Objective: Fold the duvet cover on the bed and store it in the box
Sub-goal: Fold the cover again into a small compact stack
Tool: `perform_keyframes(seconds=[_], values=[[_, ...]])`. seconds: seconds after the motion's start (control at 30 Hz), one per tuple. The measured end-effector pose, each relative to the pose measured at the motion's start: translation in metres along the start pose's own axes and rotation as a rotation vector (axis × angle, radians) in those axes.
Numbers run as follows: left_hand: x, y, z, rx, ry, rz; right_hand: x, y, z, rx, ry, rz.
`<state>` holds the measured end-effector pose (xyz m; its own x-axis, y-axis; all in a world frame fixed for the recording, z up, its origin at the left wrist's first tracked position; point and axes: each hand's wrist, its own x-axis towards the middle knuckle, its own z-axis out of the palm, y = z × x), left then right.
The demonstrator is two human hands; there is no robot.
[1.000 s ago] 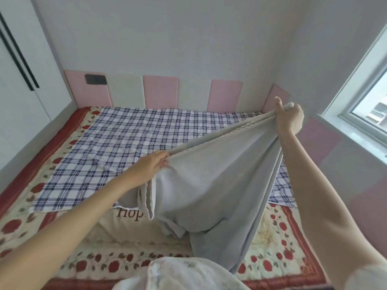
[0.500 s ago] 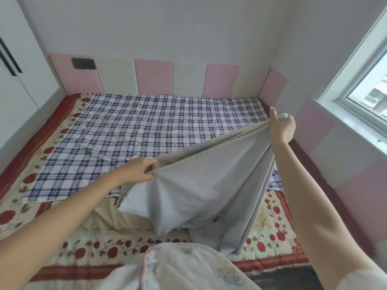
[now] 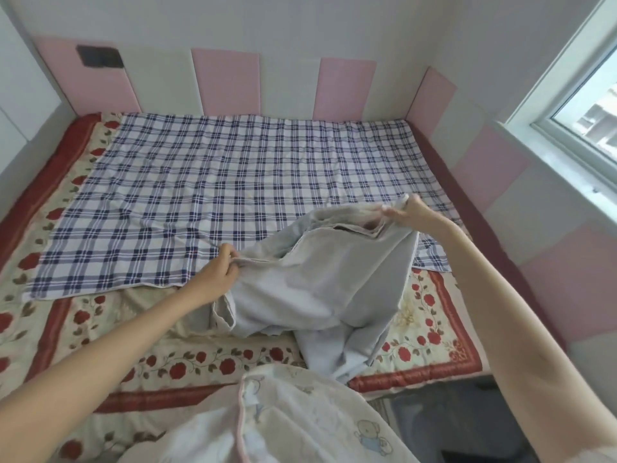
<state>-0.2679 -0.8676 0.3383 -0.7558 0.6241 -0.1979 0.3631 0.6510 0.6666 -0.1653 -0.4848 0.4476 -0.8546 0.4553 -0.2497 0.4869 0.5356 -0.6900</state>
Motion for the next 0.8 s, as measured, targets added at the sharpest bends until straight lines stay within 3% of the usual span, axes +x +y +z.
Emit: perform_keyframes(seconds=[0.03, 0.07, 0.13, 0.2, 0.27, 0.37, 0.4, 0.47, 0.53, 0.6, 0.67, 0.8], values=[[-0.001, -0.007, 0.008, 0.016, -0.097, -0.038, -0.004, 0.009, 0.015, -0.269, -0.005, 0.017], [0.0, -0.012, 0.017, 0.051, -0.224, -0.068, -0.01, 0.02, 0.031, -0.447, -0.116, 0.098], [-0.003, -0.014, 0.034, 0.123, -0.511, -0.06, -0.023, 0.045, 0.074, -0.245, -0.358, 0.456], [-0.005, -0.014, 0.052, 0.254, -0.812, -0.087, -0.037, 0.069, 0.111, -0.41, -0.747, 0.543], [-0.009, -0.012, 0.052, 0.349, -1.012, -0.181, -0.048, 0.091, 0.129, -0.567, -1.05, 0.566], [0.002, -0.015, 0.024, 0.21, -1.187, -0.35, -0.052, 0.119, 0.114, -0.468, -1.263, 0.763], [0.009, -0.015, 0.014, 0.196, -1.207, -0.355, -0.049, 0.132, 0.103, -0.453, -1.231, 0.828], [0.028, -0.015, 0.007, 0.216, -1.094, -0.346, -0.034, 0.154, 0.089, -0.36, -0.989, 0.926], [0.053, -0.007, 0.011, 0.286, -0.767, -0.353, -0.02, 0.153, 0.085, -0.222, -0.638, 0.946], [0.084, 0.009, 0.017, 0.336, -0.302, -0.327, 0.002, 0.125, 0.078, -0.065, -0.25, 0.755], [0.132, 0.046, -0.009, 0.242, 0.04, -0.303, 0.042, 0.077, 0.038, 0.104, 0.19, 0.575], [0.219, 0.131, -0.143, 0.213, 0.539, -0.048, 0.108, -0.03, -0.09, 0.194, 0.552, 0.102]])
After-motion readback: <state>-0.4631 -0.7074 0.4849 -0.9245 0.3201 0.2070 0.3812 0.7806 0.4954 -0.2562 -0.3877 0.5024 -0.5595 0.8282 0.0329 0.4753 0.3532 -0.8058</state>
